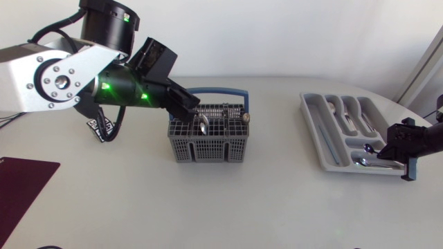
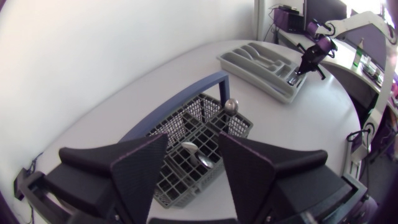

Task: Transfer all utensils from the basket to the drawer tray.

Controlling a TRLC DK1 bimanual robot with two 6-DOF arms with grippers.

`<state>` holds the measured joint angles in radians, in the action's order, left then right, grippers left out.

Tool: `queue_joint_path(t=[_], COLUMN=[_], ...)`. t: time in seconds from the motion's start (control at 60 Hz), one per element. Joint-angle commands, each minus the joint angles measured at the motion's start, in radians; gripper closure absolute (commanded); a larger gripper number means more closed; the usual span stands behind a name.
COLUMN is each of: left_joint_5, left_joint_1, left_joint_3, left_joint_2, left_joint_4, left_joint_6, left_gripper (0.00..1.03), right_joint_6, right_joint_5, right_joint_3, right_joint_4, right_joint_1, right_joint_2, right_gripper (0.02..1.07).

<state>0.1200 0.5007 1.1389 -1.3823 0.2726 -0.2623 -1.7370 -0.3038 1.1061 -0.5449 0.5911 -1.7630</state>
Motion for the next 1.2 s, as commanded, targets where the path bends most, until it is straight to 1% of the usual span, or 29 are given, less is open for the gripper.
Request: queue_joint_path(t=[0.0, 0.117, 0.233, 0.267, 0.3, 0.367, 0.433, 0.55, 0.6, 0.683, 0.733, 0.883, 0.967, 1.017, 1.117, 1.183], left_joint_5=[0.009, 0.010, 0.010, 0.012, 0.012, 0.012, 0.010, 0.010, 0.010, 0.012, 0.010, -0.023, -0.031, -0.046, -0.046, -0.046], left_joint_1=[0.009, 0.009, 0.010, 0.015, 0.019, 0.029, 0.044, 0.061, 0.061, 0.064, 0.068, 0.104, 0.119, 0.114, 0.107, 0.101], left_joint_3=[-0.030, -0.033, -0.042, -0.045, -0.053, -0.065, -0.077, -0.087, -0.079, -0.036, -0.022, -0.004, 0.030, 0.053, 0.104, 0.128], left_joint_2=[0.023, 0.023, 0.029, 0.031, 0.035, 0.042, 0.046, 0.049, 0.043, 0.008, -0.006, -0.021, -0.040, -0.057, -0.083, -0.093], left_joint_4=[0.007, 0.014, 0.023, 0.027, 0.028, 0.033, 0.037, 0.054, 0.065, 0.135, 0.151, 0.157, 0.200, 0.215, 0.258, 0.284], left_joint_6=[-0.057, -0.083, -0.106, -0.115, -0.126, -0.149, -0.183, -0.221, -0.218, -0.153, -0.106, 0.054, 0.136, 0.189, 0.271, 0.301], left_gripper=[0.46, 0.46, 0.46, 0.46, 0.46, 0.46, 0.46, 0.46, 0.46, 0.46, 0.46, 0.47, 0.47, 0.47, 0.47, 0.47], right_joint_6=[-0.058, -0.073, -0.088, -0.098, -0.102, -0.105, -0.105, -0.099, -0.088, -0.004, 0.028, 0.149, 0.229, 0.272, 0.370, 0.424], right_joint_5=[0.023, 0.043, 0.072, 0.083, 0.097, 0.107, 0.107, 0.103, 0.103, 0.101, 0.091, 0.075, 0.058, 0.057, 0.031, 0.006], right_joint_3=[-0.017, -0.018, -0.031, -0.038, -0.049, -0.072, -0.086, -0.123, -0.127, -0.115, -0.112, -0.114, -0.117, -0.118, -0.118, -0.117], right_joint_4=[0.033, 0.063, 0.095, 0.106, 0.123, 0.169, 0.198, 0.249, 0.255, 0.249, 0.241, 0.218, 0.198, 0.168, 0.118, 0.071], right_joint_1=[-0.001, -0.007, -0.010, -0.011, -0.011, -0.011, -0.010, -0.007, -0.008, -0.011, -0.011, -0.028, -0.045, -0.057, -0.079, -0.094], right_joint_2=[-0.027, -0.047, -0.064, -0.069, -0.070, -0.072, -0.070, -0.041, -0.030, -0.012, -0.001, 0.028, 0.054, 0.069, 0.109, 0.145], right_gripper=[1.01, 1.00, 0.93, 0.93, 0.93, 0.88, 0.79, 0.54, 0.47, 0.37, 0.35, 0.35, 0.35, 0.35, 0.35, 0.35])
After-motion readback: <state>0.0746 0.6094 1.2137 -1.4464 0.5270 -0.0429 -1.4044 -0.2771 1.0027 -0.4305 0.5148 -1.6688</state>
